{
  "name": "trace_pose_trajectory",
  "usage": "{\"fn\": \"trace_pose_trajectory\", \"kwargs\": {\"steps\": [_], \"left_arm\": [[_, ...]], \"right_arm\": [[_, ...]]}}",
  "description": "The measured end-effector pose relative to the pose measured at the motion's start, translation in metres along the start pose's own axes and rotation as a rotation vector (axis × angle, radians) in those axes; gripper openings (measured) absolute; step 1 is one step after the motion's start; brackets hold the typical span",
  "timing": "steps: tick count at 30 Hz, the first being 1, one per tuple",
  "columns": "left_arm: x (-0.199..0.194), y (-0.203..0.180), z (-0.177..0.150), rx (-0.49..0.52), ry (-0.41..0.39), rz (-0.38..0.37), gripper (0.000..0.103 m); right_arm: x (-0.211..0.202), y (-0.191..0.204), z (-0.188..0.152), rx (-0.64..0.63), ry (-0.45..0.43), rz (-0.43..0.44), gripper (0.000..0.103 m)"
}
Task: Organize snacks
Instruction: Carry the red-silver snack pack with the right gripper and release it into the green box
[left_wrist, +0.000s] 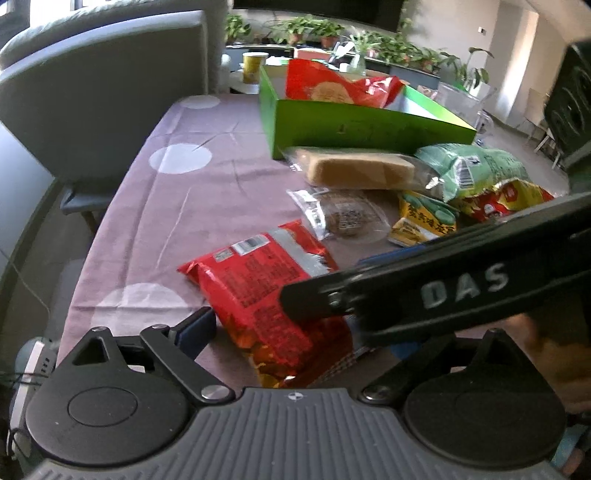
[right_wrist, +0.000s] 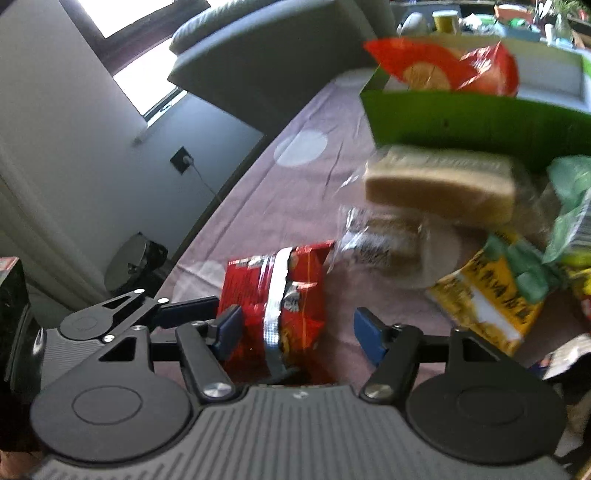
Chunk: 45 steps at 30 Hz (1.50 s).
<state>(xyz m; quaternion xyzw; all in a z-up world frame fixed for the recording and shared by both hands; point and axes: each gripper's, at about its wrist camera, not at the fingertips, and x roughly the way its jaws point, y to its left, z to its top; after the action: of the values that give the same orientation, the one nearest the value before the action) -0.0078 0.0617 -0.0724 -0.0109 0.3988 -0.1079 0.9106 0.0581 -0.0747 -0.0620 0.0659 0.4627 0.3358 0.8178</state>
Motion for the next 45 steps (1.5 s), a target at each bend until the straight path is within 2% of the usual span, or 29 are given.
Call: {"fn": "trace_pose_trajectory", "kwargs": {"steps": [3,6,7,8,15,21,28,37,45], "left_arm": [[-0.001,-0.005,0.003,0.007,-0.002,-0.019,0.086],[-0.009,-0.012,0.009,0.025,-0.036,-0.008,0.085],[-0.013,-0.013,0.012,0.028,-0.050,-0.011,0.085],[-0.016,-0.015,0.015,0.030,-0.066,-0.016,0.085],[-0.041,-0.042,0.044,0.122,-0.212,-0.035,0.086],[-0.045,-0.064,0.068,0.192,-0.273,-0.056,0.085],[-0.041,-0.082,0.081,0.229,-0.297,-0.082,0.085],[-0.035,-0.101,0.103,0.268,-0.314,-0.114,0.085],[-0.020,-0.115,0.125,0.293,-0.327,-0.112,0.084]], "right_arm": [[0.000,0.004,0.000,-0.024,0.007,0.000,0.061],[-0.004,0.010,-0.001,-0.052,0.001,-0.006,0.054],[-0.010,0.011,-0.001,-0.061,-0.014,-0.003,0.049],[-0.014,0.011,0.000,-0.057,-0.026,-0.001,0.048],[-0.060,0.011,0.009,-0.069,-0.168,-0.022,0.048],[-0.090,-0.001,0.014,-0.039,-0.253,-0.014,0.048],[-0.102,-0.017,0.023,-0.003,-0.317,-0.028,0.048],[-0.120,-0.037,0.034,0.015,-0.361,-0.059,0.048],[-0.125,-0.055,0.049,0.021,-0.382,-0.092,0.048]]}}
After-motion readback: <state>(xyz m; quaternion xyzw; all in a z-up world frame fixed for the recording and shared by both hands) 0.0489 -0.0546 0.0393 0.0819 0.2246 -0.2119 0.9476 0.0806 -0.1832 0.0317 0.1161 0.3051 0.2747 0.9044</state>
